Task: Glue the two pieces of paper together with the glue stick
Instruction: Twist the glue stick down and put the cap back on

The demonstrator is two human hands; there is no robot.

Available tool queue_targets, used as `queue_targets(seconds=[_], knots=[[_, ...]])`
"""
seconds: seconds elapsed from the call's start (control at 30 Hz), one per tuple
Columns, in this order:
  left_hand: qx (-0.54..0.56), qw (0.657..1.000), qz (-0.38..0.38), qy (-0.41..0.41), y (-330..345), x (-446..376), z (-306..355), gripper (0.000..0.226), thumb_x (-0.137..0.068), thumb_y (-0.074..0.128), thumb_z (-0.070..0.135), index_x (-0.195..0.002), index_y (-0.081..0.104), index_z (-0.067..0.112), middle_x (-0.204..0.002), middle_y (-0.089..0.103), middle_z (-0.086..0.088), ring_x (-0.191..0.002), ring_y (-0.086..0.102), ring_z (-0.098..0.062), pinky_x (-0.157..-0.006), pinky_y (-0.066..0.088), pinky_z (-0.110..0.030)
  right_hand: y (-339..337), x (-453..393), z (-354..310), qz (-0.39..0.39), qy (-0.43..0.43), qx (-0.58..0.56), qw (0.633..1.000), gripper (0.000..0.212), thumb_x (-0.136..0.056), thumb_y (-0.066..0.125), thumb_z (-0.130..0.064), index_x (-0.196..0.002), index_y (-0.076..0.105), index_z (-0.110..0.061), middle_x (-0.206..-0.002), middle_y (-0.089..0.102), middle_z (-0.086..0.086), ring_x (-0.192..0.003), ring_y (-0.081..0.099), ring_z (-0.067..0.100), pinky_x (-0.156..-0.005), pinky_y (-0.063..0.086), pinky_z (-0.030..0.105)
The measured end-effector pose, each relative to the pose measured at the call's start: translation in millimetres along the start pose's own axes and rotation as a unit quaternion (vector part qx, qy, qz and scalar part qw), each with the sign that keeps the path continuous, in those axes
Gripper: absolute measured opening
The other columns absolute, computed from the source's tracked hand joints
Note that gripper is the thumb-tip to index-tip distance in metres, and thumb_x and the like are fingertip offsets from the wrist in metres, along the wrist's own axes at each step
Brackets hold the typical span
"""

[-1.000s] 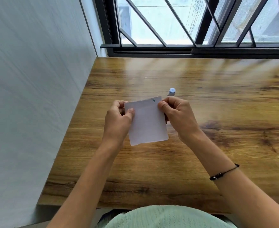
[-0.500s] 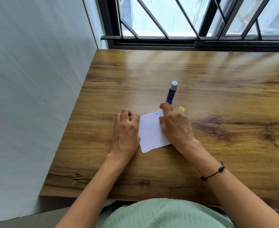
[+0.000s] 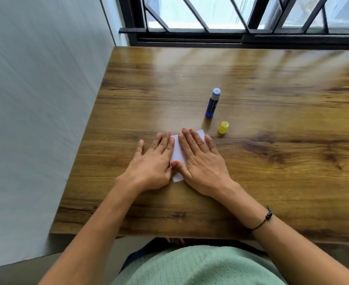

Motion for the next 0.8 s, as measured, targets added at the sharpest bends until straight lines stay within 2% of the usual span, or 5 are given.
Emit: queue_targets(seconds=[0.23, 0.37, 0.47, 0.63, 0.8], knots=[[0.026, 0.999, -0.021, -0.001, 0, 2, -3, 0.085, -0.087, 0.042, 0.05, -0.142, -0.017, 0.024, -0.151, -0.027, 0.009, -0.137, -0.026, -0.01, -0.109, -0.016, -0.05, -8, 8, 6, 0.009, 0.084, -0.033, 0.996, 0.079, -0.089, 0.017, -0.061, -0.144, -0.011, -0.011, -0.157, -0.011, 0.007, -0.143, -0.014, 0.017, -0.113, -0.011, 0.032], [0.106, 0.99, 0.089, -0.005, -20, 0, 3, 0.065, -0.09, 0.046, 0.038, -0.144, 0.017, 0.019, -0.156, 0.007, 0.002, -0.143, -0.006, -0.013, -0.113, -0.008, -0.049, -63, 29, 6, 0.241, 0.059, -0.223, 0.943, 0.053, -0.09, 0.049, -0.035, -0.133, 0.042, -0.004, -0.138, 0.047, 0.016, -0.128, 0.041, 0.026, -0.105, 0.026, 0.023], [0.215, 0.946, 0.24, 0.006, -50, -1, 11, 0.047, -0.088, 0.054, 0.026, -0.131, 0.044, 0.013, -0.142, 0.044, -0.006, -0.135, 0.032, -0.02, -0.111, 0.023, -0.04, -98, 34, 35, 0.388, 0.123, -0.254, 0.878, 0.03, -0.085, 0.054, -0.015, -0.113, 0.057, -0.005, -0.108, 0.063, 0.012, -0.101, 0.051, 0.022, -0.084, 0.03, 0.009], [0.329, 0.891, 0.311, 0.026, -84, -33, 35, 0.037, -0.085, 0.059, 0.016, -0.121, 0.055, 0.01, -0.113, 0.064, -0.007, -0.08, 0.054, -0.01, -0.077, 0.042, -0.02, -107, -8, 90, 0.249, 0.214, -0.234, 0.915, 0.034, -0.086, 0.053, -0.01, -0.12, 0.057, -0.008, -0.12, 0.063, 0.01, -0.113, 0.052, 0.026, -0.094, 0.035, 0.026], [0.346, 0.902, 0.258, 0.027, -85, -81, 59, 0.048, -0.083, 0.062, 0.018, -0.128, 0.048, 0.011, -0.118, 0.058, -0.011, -0.083, 0.056, -0.018, -0.078, 0.04, -0.021, -108, -37, 102, 0.174, 0.224, -0.239, 0.929, 0.036, -0.083, 0.053, -0.007, -0.118, 0.061, -0.008, -0.118, 0.065, 0.012, -0.109, 0.058, 0.023, -0.096, 0.041, 0.029]])
Point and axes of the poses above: each hand's wrist, its own x-axis away from the middle knuckle, its own y-axis out of the palm, z = x × y, the point moved 6 cm from there along -x, towards the middle knuckle
